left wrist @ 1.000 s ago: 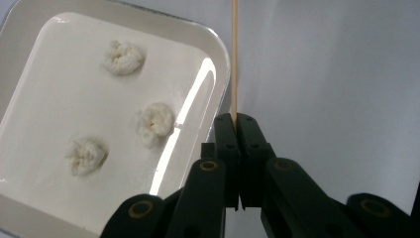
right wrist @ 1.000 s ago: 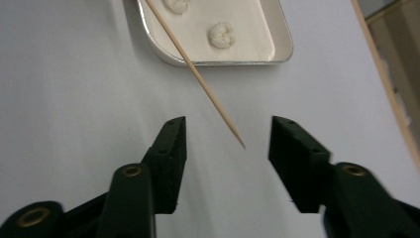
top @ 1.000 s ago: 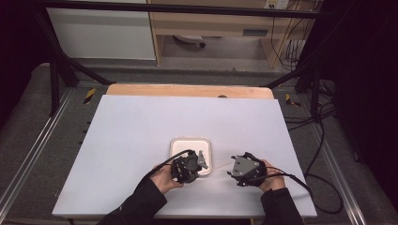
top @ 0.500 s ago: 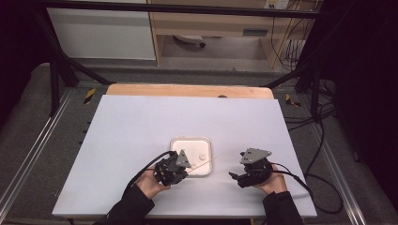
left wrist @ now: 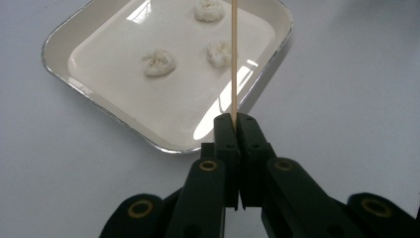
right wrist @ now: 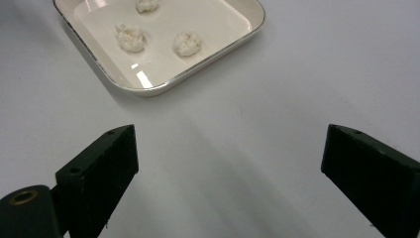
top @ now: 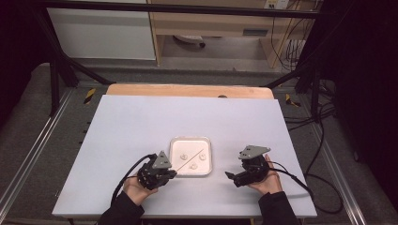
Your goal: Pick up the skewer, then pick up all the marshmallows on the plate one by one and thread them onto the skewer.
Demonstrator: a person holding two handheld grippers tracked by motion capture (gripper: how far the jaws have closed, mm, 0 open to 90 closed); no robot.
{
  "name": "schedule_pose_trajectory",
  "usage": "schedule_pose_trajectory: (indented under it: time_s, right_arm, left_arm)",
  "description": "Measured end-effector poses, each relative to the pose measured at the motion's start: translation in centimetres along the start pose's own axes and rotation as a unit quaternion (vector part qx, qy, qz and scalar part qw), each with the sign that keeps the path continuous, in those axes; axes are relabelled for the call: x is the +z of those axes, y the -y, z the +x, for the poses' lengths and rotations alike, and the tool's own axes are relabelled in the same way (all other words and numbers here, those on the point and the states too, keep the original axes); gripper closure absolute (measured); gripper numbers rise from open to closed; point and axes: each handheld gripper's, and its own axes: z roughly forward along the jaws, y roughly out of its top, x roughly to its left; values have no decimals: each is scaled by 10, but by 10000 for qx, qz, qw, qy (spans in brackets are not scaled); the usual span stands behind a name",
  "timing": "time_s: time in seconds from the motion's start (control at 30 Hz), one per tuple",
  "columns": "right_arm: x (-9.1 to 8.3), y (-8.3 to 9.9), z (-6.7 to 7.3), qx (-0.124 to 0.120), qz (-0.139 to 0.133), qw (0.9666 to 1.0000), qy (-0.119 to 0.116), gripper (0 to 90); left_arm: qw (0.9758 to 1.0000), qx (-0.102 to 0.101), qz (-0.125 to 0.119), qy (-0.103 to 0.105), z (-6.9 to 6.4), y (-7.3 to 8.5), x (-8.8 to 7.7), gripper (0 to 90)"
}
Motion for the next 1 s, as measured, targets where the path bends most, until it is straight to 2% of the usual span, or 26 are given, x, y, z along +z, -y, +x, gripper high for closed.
schedule_pose_trajectory:
  time_s: [0.17, 0.33, 0.5, 0.8, 1.0]
  right_arm:
    - [2, -4, 4, 25, -149, 9999, 48, 53]
    - [6, -13, 6, 271, -396, 9986, -217, 52]
    - [15, -23, 6, 457, -430, 9971, -438, 48]
    - [28, -40, 10, 507, -549, 9961, -470, 38]
    - [40, -47, 13, 559, -468, 9963, -465, 34]
  left_arm:
    - [9996, -182, -193, -61, 4, 10, -4, 886]
    - [9991, -298, -309, -28, 6, 17, -6, 886]
    - [9985, -354, -425, -15, 7, 23, -8, 885]
    - [9975, -437, -557, -49, 10, 29, -11, 884]
    - [9972, -460, -590, -41, 11, 32, -12, 884]
